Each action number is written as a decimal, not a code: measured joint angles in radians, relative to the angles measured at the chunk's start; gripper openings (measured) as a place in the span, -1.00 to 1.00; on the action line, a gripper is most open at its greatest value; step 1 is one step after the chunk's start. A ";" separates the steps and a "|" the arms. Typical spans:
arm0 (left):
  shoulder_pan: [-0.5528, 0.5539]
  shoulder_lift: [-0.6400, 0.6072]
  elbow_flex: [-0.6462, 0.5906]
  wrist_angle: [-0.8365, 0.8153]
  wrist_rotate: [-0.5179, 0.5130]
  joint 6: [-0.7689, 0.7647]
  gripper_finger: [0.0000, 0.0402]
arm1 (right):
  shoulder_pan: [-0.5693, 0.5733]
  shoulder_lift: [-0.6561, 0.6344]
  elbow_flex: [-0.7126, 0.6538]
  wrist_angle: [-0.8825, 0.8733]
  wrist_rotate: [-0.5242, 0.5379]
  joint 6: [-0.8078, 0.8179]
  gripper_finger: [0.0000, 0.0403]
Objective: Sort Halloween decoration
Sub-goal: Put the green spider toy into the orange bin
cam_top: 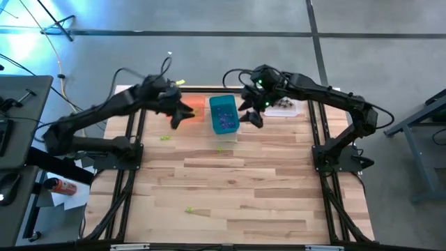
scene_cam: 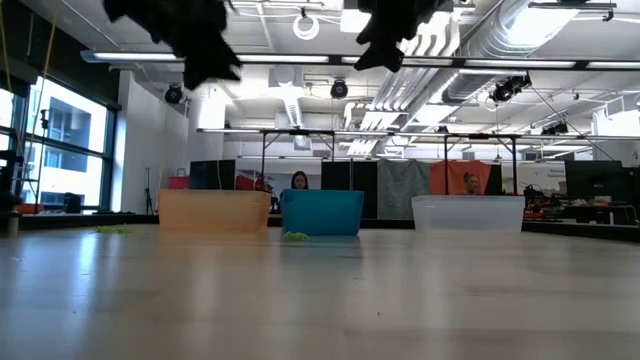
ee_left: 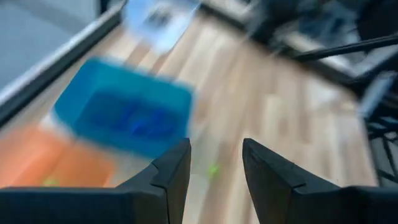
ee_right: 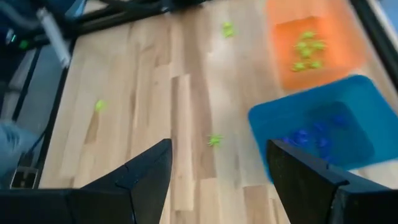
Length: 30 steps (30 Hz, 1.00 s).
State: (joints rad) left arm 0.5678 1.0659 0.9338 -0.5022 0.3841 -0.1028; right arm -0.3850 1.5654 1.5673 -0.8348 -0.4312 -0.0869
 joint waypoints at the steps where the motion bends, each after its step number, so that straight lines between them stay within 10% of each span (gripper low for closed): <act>1: -0.028 -0.046 -0.021 0.036 -0.001 -0.001 -0.35 | 0.013 0.004 0.000 0.001 0.000 -0.015 0.27; 10: -0.215 -0.236 -0.201 0.308 -0.185 -0.099 -0.37 | 0.106 0.077 -0.002 0.032 0.068 -0.061 0.27; 30: -0.417 0.506 0.066 0.281 -0.243 0.200 -0.03 | 0.025 -0.067 -0.001 -0.071 0.285 0.008 0.27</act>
State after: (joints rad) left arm 0.1511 1.5723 0.9997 -0.2211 0.1411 0.0970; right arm -0.3603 1.4982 1.5665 -0.9054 -0.1458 -0.0788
